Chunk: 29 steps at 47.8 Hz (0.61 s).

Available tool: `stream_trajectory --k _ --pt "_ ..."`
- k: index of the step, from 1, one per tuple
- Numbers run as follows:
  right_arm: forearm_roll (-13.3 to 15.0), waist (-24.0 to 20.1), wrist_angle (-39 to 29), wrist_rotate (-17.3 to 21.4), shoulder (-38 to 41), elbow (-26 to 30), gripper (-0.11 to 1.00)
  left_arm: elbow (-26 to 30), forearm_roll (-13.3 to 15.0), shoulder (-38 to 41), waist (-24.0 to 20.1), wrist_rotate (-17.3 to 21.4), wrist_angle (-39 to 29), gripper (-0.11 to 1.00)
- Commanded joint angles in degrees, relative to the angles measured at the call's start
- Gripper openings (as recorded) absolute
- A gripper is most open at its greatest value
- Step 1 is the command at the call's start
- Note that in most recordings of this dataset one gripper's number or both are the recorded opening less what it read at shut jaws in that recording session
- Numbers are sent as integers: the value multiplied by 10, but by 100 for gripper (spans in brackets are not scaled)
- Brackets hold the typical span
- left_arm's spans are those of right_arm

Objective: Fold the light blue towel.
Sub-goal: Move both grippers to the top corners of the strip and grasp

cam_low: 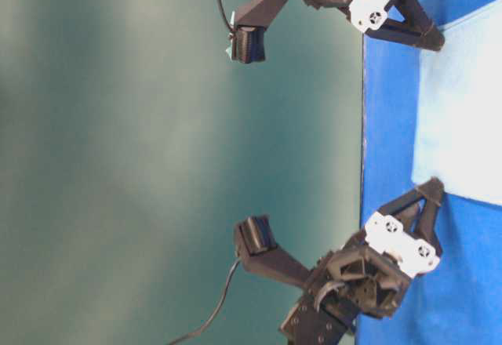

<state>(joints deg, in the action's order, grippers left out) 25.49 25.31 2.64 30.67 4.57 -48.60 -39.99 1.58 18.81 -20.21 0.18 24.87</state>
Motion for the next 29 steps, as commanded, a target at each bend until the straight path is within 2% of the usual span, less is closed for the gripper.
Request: stream_trajectory --k 1,6,9,13,17,22,29 --pt "0 1 3 -2 -3 8 56 14 -1 -2 -1 -2 2 82" --pt "1 1 1 -4 -3 8 54 18 0 1 0 -3 -5 79" --pt "3 1 1 -5 -3 8 48 19 -1 2 4 -3 -12 72" --pt "6 1 1 -7 -3 8 27 18 -1 4 12 1 -21 53" --pt "11 1 1 -7 -3 9 5 14 -1 3 18 2 -28 27" --pt "16 1 1 -8 -3 10 5 7 -1 1 21 6 -37 3" --pt "16 1 2 -8 -3 11 5 1 -1 -2 21 8 -44 1"
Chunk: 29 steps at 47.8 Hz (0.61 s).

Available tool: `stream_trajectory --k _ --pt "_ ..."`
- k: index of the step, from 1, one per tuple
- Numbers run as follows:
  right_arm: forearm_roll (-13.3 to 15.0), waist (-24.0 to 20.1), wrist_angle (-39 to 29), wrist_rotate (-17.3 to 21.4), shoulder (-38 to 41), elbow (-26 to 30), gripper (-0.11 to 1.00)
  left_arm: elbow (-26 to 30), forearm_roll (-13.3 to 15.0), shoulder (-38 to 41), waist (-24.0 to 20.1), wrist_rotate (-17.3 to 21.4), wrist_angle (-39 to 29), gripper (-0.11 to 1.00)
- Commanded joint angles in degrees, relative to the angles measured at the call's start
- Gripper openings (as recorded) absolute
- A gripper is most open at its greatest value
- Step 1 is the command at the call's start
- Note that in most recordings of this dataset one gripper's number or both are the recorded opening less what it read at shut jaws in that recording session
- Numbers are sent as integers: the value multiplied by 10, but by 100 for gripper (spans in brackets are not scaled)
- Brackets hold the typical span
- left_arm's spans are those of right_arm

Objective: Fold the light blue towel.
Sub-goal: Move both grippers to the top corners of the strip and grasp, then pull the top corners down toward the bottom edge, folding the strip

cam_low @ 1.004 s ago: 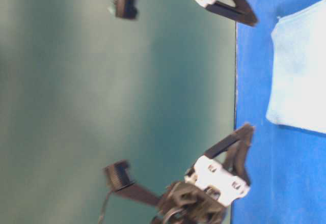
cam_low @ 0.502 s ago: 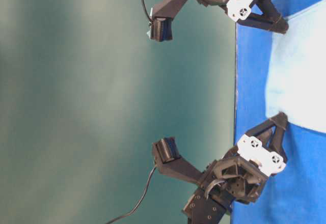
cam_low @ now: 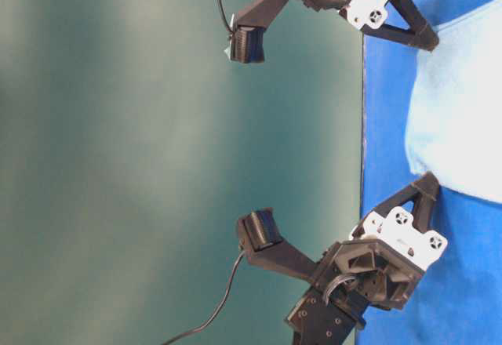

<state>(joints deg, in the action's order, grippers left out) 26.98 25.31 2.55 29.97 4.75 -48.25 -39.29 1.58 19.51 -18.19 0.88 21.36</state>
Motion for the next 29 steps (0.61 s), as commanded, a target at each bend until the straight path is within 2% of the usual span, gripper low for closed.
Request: stream_trajectory --k 1,14,24,29 --pt "2 1 3 -1 -4 8 5 -6 -1 -11 2 1 -10 1" --pt "2 1 -13 -1 -27 15 5 -6 -1 -69 0 4 -52 1" --pt "2 1 -46 -4 -62 26 5 -6 -1 -109 -9 50 -67 1" --pt "2 1 -54 -4 -73 28 5 -4 -1 -112 -13 58 -67 1"
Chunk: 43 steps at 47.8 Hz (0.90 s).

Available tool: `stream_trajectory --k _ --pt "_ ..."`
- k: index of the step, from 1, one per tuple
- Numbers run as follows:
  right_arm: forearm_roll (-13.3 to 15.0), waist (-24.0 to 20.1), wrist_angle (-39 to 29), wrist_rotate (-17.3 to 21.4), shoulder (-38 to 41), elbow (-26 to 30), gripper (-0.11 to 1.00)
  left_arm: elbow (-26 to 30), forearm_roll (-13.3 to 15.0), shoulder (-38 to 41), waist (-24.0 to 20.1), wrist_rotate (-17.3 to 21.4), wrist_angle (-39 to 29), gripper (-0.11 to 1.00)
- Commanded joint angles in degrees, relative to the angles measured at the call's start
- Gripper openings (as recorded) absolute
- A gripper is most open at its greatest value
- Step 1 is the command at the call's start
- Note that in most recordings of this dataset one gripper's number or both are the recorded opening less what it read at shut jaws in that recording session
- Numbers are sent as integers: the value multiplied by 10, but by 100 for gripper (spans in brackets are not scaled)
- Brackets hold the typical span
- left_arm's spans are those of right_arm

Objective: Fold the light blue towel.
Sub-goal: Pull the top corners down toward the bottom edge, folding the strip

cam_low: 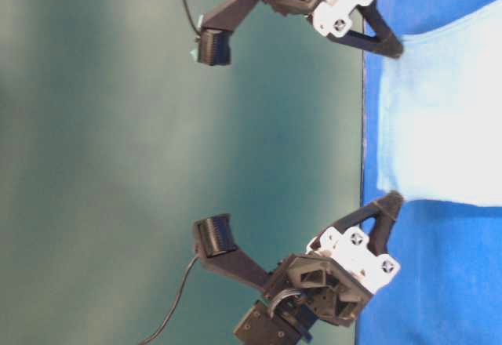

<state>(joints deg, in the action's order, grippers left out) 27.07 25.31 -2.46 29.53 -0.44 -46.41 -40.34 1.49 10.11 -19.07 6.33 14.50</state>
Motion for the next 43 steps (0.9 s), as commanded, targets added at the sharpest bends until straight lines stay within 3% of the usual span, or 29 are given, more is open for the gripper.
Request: stream_trajectory --k 1,15,23,35,43 --pt "2 1 -5 2 -22 10 5 7 0 -18 -4 4 2 1" --pt "1 -3 -5 5 -30 7 5 5 0 -21 -6 11 2 1" --pt "-2 -23 -18 11 -48 2 5 0 0 -43 16 8 -3 1" --pt "-14 -91 -76 28 -105 -12 5 -17 0 -93 79 11 -14 1" --pt "-19 -151 -106 66 -127 -22 5 -33 0 -99 135 11 -18 1"
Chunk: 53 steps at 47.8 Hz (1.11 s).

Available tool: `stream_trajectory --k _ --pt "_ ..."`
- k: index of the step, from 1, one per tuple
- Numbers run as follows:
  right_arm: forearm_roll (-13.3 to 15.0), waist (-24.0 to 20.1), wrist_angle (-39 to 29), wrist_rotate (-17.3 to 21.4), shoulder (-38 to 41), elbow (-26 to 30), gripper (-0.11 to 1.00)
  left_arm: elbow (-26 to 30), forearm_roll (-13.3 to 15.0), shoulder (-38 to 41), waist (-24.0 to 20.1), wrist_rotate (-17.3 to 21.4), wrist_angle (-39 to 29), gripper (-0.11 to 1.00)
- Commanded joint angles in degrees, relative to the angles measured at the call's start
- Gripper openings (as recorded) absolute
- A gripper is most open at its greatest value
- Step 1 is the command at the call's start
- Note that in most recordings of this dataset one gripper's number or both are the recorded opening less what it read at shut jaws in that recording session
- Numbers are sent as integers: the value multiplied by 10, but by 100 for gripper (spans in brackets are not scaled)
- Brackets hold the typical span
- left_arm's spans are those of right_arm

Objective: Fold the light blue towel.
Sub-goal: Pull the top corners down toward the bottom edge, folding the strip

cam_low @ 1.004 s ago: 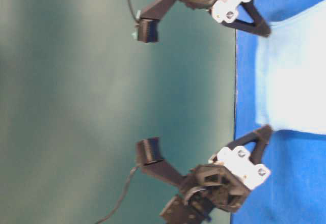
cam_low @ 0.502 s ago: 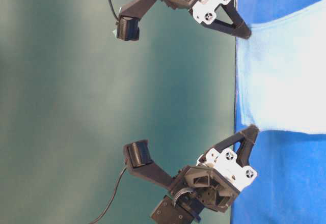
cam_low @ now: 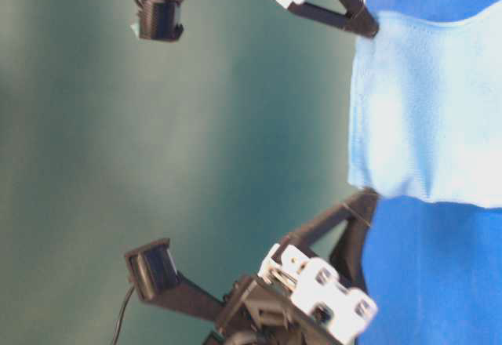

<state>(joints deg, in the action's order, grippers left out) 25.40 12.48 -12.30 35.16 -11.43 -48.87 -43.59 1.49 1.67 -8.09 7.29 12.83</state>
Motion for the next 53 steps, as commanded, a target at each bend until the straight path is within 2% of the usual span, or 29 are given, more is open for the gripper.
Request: stream_trajectory --k 1,13,24,37,53 --pt "-4 -35 -12 19 -19 2 5 -2 0 -15 33 2 -1 1" --pt "-3 -139 -33 86 -19 -7 5 0 0 -5 108 -7 -13 1" --pt "-3 -194 -32 128 3 -7 5 10 2 29 162 -18 -10 1" --pt "-3 -208 -29 156 52 3 5 25 2 70 175 -33 -10 1" --pt "-3 -208 11 158 67 4 5 26 2 76 175 -33 -5 2"
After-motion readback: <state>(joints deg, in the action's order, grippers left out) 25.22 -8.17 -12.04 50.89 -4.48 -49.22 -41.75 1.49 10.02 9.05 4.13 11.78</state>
